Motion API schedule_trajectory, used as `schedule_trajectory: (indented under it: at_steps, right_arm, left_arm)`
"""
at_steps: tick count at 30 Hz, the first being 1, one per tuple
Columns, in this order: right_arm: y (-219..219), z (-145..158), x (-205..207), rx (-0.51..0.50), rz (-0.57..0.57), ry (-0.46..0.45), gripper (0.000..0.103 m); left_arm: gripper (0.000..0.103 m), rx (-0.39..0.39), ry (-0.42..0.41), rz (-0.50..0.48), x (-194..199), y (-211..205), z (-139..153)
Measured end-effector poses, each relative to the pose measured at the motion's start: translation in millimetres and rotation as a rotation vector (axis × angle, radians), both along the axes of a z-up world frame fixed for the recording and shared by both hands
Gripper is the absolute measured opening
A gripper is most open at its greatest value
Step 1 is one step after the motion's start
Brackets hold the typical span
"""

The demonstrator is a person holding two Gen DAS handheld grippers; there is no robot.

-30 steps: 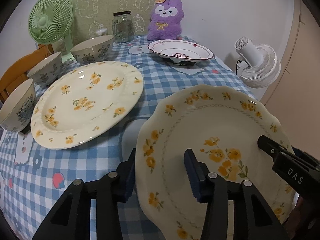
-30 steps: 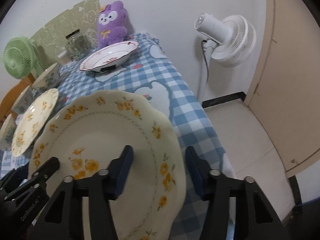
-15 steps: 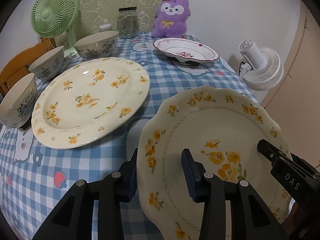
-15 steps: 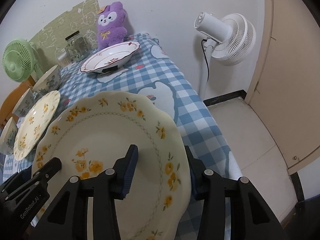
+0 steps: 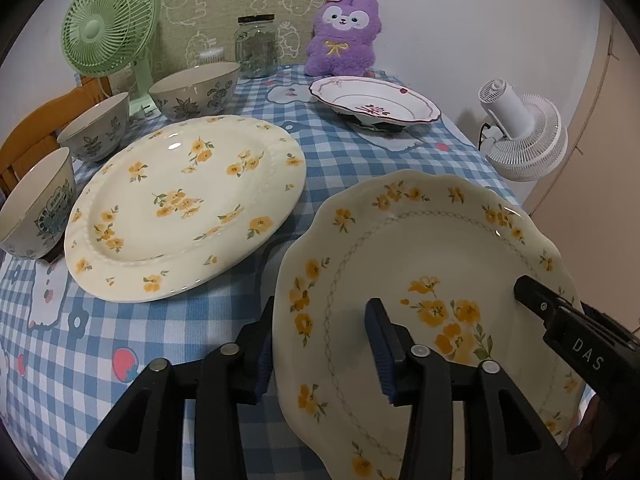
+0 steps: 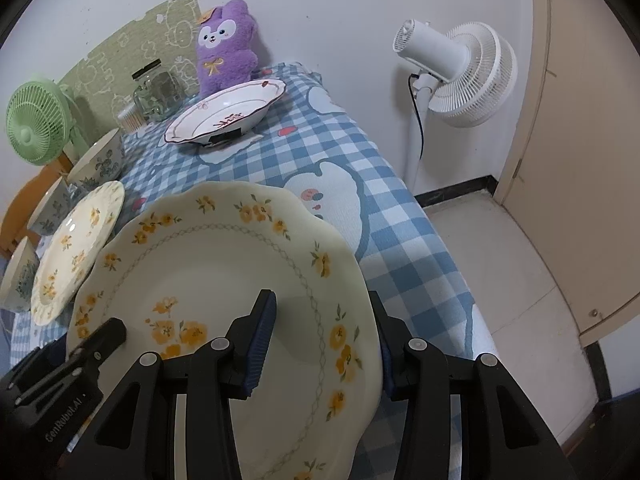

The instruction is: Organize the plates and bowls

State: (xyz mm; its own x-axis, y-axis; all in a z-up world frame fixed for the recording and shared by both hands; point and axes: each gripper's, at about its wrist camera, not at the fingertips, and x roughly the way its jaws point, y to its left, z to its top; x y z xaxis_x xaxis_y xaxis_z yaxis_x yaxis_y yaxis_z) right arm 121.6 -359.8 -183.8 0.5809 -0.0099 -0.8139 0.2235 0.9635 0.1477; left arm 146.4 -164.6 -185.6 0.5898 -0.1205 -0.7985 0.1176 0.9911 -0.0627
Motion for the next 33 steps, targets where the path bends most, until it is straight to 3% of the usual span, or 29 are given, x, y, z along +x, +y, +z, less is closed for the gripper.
schedule_trajectory:
  at_steps: [1,2,4,7,10,14,22,33]
  right_arm:
    - [-1,1,0,-0.027,-0.006,0.0,0.053]
    - [0,4,0,-0.065,-0.014,-0.004,0.066]
    - [2,11,-4,-0.115,-0.02,-0.037,0.081]
    - [5,21,-10,-0.144,-0.022,-0.085,0.089]
    - [11,28,-11,-0.135,0.004,-0.092,0.09]
    - [24,38,-14,-0.152,0.026,-0.106,0.09]
    - [42,65,-17,-0.117,0.074,-0.136,0.09]
    - [78,106,-15,-0.179,0.133,-0.203,0.094]
  left_arm:
    - [0.064,0.009,0.001,-0.001,0,0,0]
    - [0.071,0.014,-0.001,0.002,-1,1,-1]
    - [0.074,0.011,-0.005,0.011,-3,4,1]
    - [0.081,0.005,-0.003,0.017,-4,9,3]
    - [0.088,-0.02,-0.009,-0.001,-8,11,10]
    - [0.096,0.046,-0.063,-0.015,-16,9,24]
    - [0.099,0.053,-0.124,-0.005,-24,22,52]
    - [0.099,0.042,-0.174,0.025,-28,47,84]
